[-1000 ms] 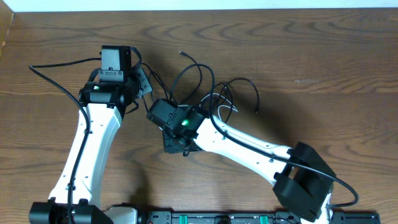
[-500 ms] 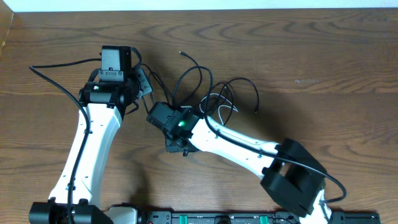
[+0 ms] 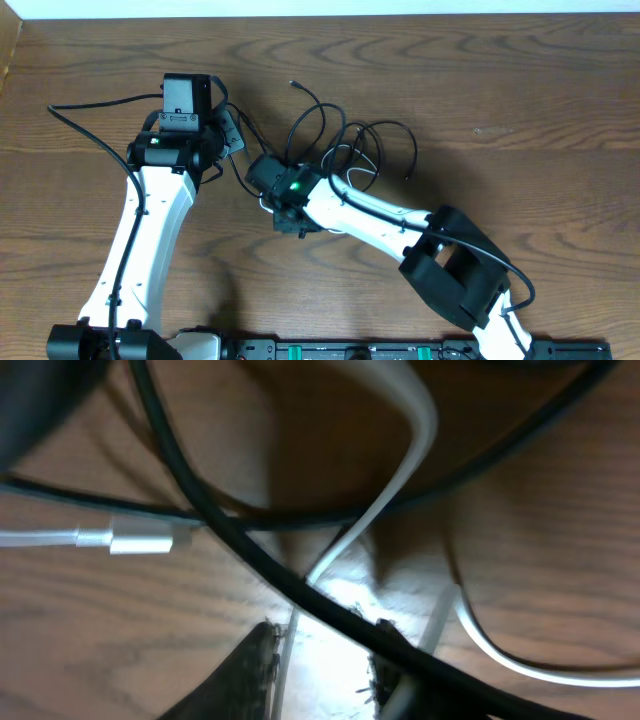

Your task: Untangle cables

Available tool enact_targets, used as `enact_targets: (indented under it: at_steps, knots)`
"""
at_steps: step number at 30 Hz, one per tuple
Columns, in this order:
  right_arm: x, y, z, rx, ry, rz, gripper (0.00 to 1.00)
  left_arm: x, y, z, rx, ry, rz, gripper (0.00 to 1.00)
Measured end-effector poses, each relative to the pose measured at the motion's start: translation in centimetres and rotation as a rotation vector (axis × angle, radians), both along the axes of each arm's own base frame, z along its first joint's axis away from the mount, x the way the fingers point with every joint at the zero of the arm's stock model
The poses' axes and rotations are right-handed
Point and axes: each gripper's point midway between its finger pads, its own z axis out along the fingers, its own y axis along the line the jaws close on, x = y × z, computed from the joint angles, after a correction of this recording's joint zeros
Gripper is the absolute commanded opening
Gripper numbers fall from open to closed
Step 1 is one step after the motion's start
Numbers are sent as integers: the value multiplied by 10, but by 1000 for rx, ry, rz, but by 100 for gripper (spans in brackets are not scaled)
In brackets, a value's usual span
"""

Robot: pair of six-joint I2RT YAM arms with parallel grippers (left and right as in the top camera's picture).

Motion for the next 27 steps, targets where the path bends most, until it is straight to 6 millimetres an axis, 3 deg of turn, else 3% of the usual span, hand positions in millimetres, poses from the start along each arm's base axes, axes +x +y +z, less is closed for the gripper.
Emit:
enact_targets:
  at_steps: [3, 10, 14, 17, 21, 23, 24, 25, 27]
  knots:
    - [6, -3, 1, -1, -7, 13, 1, 0, 0, 0, 0, -1, 0, 8]
    - [9, -12, 1, -26, -5, 112, 1, 0, 0, 0, 0, -1, 0, 7]
    - [5, -22, 19, -24, 35, 213, 1, 0, 0, 0, 0, 0, 0, 7]
    - [10, -28, 62, 42, 46, 262, 1, 0, 0, 0, 0, 0, 0, 8]
    - [36, -44, 161, 184, -68, 265, 1, 0, 0, 0, 0, 0, 0, 8]
    - [55, -65, 222, 262, -185, 240, 1, 0, 1, 0, 3, -1, 2, 7]
    - [59, -72, 240, 284, -223, 230, 1, 0, 1, 0, 3, -1, 2, 8]
    - [69, -90, 270, 313, -291, 199, 1, 0, 1, 0, 6, -1, 4, 8]
    - [82, -121, 309, 344, -395, 143, 1, 0, 3, 0, 13, 1, 9, 8]
